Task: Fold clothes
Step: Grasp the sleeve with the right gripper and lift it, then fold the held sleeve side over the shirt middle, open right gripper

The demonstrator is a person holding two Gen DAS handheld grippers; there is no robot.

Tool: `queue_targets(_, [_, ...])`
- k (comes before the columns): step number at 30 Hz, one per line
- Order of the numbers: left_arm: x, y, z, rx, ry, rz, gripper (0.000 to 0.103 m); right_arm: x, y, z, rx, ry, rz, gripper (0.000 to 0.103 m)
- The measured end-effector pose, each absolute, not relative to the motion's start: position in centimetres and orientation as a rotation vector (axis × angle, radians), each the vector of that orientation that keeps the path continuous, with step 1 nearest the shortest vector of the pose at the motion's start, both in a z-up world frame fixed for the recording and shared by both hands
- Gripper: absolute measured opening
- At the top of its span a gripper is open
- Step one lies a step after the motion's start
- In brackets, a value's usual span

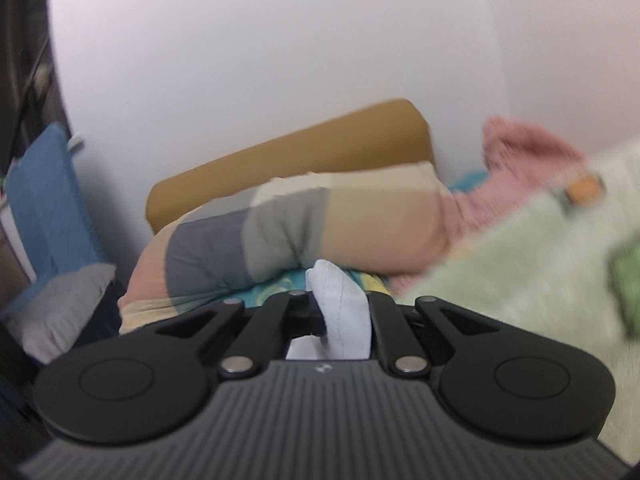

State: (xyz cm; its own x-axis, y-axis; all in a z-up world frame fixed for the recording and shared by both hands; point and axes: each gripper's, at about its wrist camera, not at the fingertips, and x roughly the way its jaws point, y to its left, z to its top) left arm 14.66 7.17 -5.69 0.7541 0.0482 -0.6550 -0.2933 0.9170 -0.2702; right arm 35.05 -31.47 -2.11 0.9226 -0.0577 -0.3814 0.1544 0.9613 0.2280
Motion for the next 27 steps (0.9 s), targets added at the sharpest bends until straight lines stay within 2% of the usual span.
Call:
queue_targets(4, [14.5, 9.9, -5.9, -0.406, 0.719, 0.239, 0.102, 36.4, -24.8, 0.4, 0.113, 0.416, -0.05, 0.006])
queue_targets(7, [14.5, 11.4, -6.6, -0.409, 0.728, 0.278, 0.102, 38.2, -18.9, -0.2, 0.031, 0.457, 0.013, 0.006])
queue_targets(13, [15.4, 13.4, -8.8, -0.418, 0.777, 0.32, 0.102, 41.2, -8.2, -6.0, -0.07, 0.556, 0.113, 0.006])
queue_targets(18, [16.9, 13.9, -10.8, -0.441, 0.835, 0.323, 0.101, 43.0, -5.4, -10.8, -0.072, 0.605, 0.115, 0.01])
queue_targets(19, [17.1, 13.7, -11.1, -0.438, 0.842, 0.318, 0.101, 43.0, -5.5, -11.2, -0.072, 0.605, 0.122, 0.016])
queue_targets(20, [17.3, 13.5, -11.2, -0.432, 0.846, 0.311, 0.101, 42.9, -5.7, -11.5, -0.072, 0.604, 0.13, 0.04])
queue_targets(21, [17.4, 13.2, -11.4, -0.426, 0.851, 0.303, 0.101, 42.8, -5.9, -11.8, -0.071, 0.602, 0.138, 0.072])
queue_targets(22, [17.6, 13.0, -11.6, -0.42, 0.856, 0.296, 0.101, 42.5, -6.2, -12.0, -0.064, 0.599, 0.144, 0.085])
queue_targets(23, [17.7, 12.7, -11.8, -0.414, 0.861, 0.288, 0.101, 41.9, -6.6, -11.8, -0.048, 0.593, 0.148, 0.088])
queue_targets(27, [18.1, 11.6, -12.4, -0.386, 0.874, 0.255, 0.098, 39.1, -8.6, -10.4, 0.033, 0.582, 0.169, 0.089])
